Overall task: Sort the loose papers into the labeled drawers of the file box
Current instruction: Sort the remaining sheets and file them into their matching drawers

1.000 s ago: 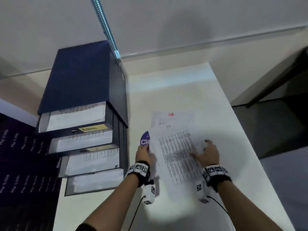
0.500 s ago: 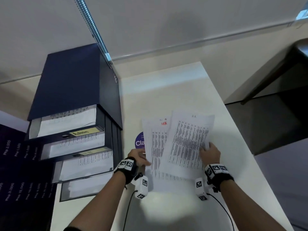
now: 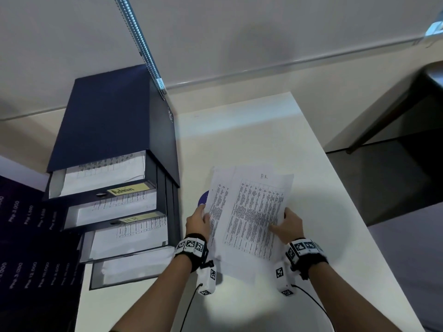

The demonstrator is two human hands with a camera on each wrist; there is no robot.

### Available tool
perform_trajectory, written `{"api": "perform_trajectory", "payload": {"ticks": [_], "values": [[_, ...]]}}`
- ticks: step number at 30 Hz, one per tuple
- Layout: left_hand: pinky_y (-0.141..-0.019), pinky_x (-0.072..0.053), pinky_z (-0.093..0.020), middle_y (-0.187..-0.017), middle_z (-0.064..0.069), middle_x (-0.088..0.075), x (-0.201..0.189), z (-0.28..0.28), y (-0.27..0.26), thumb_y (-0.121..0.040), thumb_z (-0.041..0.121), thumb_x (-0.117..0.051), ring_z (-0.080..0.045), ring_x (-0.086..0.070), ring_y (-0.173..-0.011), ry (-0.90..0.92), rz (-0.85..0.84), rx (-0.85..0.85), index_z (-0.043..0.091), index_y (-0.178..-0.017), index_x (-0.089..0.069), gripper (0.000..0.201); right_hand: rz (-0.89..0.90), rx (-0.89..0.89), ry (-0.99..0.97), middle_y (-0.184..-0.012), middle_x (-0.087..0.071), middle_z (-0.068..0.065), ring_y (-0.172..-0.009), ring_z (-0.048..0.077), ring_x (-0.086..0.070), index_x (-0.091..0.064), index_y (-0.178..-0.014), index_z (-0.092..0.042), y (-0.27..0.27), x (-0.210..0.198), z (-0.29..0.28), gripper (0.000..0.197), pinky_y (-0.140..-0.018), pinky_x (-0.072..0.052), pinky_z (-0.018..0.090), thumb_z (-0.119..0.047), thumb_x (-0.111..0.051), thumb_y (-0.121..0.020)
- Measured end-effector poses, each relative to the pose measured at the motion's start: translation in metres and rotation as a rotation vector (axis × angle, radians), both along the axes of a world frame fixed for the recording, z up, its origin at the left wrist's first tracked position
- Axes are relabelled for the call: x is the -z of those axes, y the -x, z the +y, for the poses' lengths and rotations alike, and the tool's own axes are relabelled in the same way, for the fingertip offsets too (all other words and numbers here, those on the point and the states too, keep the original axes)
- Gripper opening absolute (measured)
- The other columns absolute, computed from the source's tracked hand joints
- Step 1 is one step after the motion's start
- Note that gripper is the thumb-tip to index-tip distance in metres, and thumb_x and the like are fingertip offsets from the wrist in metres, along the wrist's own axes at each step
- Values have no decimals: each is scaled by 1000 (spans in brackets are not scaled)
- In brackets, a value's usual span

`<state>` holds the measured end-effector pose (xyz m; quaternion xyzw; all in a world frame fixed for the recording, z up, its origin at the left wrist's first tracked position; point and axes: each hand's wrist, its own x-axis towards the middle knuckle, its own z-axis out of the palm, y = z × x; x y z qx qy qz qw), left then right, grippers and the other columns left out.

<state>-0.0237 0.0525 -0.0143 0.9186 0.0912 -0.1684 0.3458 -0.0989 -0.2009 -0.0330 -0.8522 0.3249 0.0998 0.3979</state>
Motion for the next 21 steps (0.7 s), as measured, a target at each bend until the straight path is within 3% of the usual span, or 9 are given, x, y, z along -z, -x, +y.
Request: {"api": "perform_trajectory", "payload": {"ticks": [2, 4, 6, 10, 12, 13, 16, 18, 21], "values": [[-78, -45, -25, -105, -20, -66, 3, -3, 1, -100, 16, -46, -31, -63, -88, -23, 18, 66, 6, -118, -62, 26, 52, -73, -24, -78, -53, -5, -67, 10, -50, -52, -79, -17, -2, -1, 5, 31, -58, -41, 16, -14, -82, -73], [-84, -44, -28, -112, -14, -61, 6, -6, 3, -100, 22, -47, -31, -58, -101, -50, 29, 121, 1, -105, -66, 29, 120, -157, -21, -97, -54, 1, -84, 15, -53, -60, -100, -8, -3, 0, 12, 40, -77, -51, 23, -19, -85, -70], [-99, -41, -31, -127, -7, -50, 4, -10, 6, -99, 34, -52, -26, -48, -115, -85, 9, 147, 1, -107, -69, 38, 122, -197, 20, -114, -45, 4, -99, 18, -47, -59, -111, -4, -3, 2, 20, 58, -94, -46, 26, -26, -88, -66], [-106, -39, -30, -136, -4, -47, 11, -15, 6, -86, 44, -69, -23, -48, -123, -128, 61, 210, 3, -124, -61, 56, 39, -159, 190, -144, -31, 14, -128, 34, -35, -63, -115, -6, -4, -1, 28, 66, -110, -34, 39, -39, -87, -63], [-101, -43, -28, -128, -6, -53, 10, -17, 5, -82, 37, -76, -25, -54, -116, -97, 58, 153, 3, -122, -61, 55, 35, -150, 195, -143, -34, 16, -129, 35, -36, -62, -118, -4, -8, -2, 33, 67, -110, -35, 39, -39, -84, -66], [-92, -45, -26, -118, -7, -58, 10, -18, 5, -81, 32, -78, -25, -59, -108, -59, 45, 106, 4, -116, -62, 48, 11, -158, 179, -139, -39, 15, -126, 33, -38, -63, -119, -5, -9, -2, 36, 65, -107, -37, 36, -38, -83, -67], [-74, -44, -21, -96, -3, -67, 3, -20, 4, -83, 22, -77, -21, -64, -88, 89, 45, -21, 8, -106, -66, 29, -56, -174, 181, -122, -49, 12, -111, 26, -45, -68, -107, -9, -11, -3, 42, 46, -95, -40, 27, -31, -82, -69], [-74, -47, -22, -94, -1, -70, 0, -19, 3, -84, 14, -73, -22, -66, -88, 126, 11, -74, 9, -107, -68, 25, -56, -170, 214, -120, -48, 9, -106, 26, -48, -68, -106, -9, -8, -1, 42, 43, -94, -45, 31, -28, -81, -70], [-88, -56, -32, -101, -4, -73, 1, -15, -1, -80, 2, -69, -23, -69, -93, 147, -46, -102, 12, -118, -70, 39, -50, -175, 215, -129, -45, 10, -117, 30, -45, -69, -107, -12, -4, 0, 39, 44, -100, -42, 37, -31, -82, -69]]}}
